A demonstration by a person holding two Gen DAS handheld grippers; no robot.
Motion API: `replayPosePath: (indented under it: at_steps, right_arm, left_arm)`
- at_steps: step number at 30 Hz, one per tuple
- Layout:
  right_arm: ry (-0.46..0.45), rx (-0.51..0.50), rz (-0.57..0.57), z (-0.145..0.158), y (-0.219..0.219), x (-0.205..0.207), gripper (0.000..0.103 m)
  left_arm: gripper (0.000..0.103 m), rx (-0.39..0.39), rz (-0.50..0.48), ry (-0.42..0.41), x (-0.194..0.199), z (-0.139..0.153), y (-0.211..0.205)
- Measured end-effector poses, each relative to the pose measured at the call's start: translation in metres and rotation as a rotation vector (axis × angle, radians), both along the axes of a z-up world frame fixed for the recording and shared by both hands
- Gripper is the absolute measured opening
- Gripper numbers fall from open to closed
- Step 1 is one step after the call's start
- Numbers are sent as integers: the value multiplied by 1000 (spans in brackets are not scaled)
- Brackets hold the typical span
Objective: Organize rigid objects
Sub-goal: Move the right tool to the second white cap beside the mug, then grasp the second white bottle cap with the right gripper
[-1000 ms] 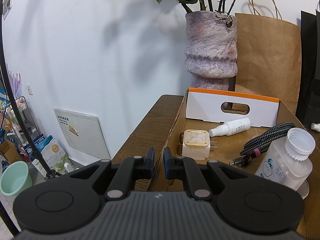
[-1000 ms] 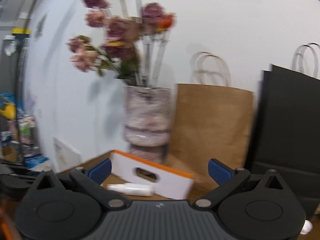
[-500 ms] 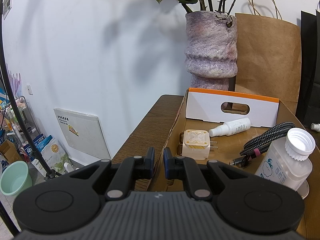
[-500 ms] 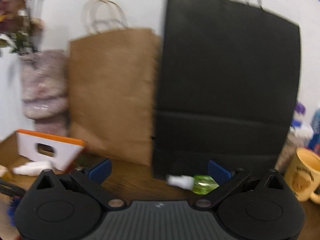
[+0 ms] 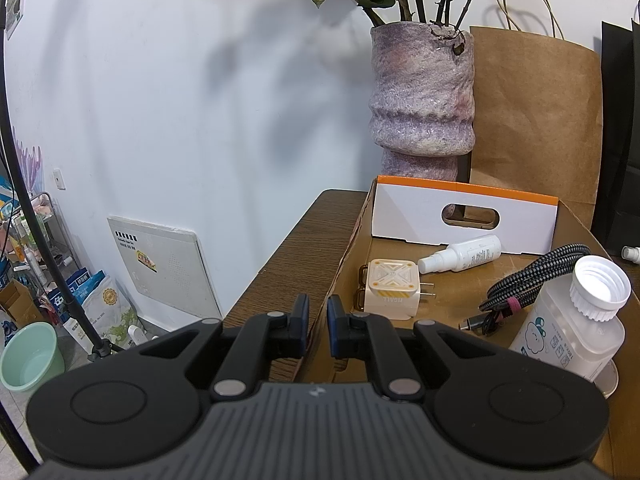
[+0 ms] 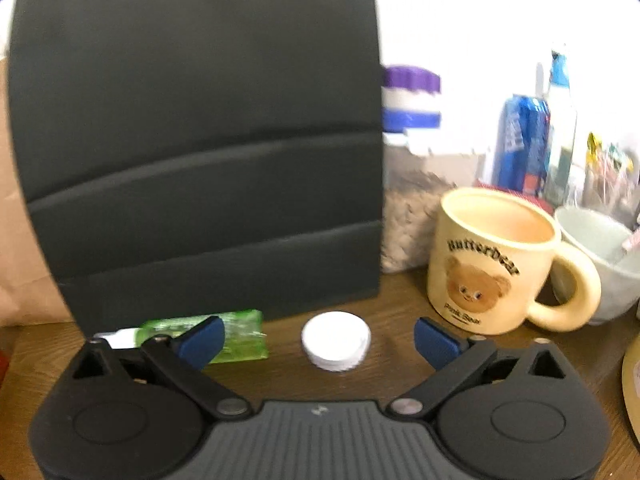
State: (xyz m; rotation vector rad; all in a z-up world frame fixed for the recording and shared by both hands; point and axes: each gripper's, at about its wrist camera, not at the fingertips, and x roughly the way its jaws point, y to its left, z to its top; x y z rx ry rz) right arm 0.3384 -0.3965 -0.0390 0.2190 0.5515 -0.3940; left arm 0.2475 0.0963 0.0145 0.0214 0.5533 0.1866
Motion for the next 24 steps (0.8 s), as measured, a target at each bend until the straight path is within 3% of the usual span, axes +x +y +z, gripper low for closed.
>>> replayPosePath:
  at_steps: [7,24]
  right_arm:
    - [8,5,25,-4,-2,13,81]
    - [-28,122,74,-6,-18,14,78]
  left_arm:
    - [10,-1,0,0,0,0,0]
    - [10,-1,0,0,0,0,0]
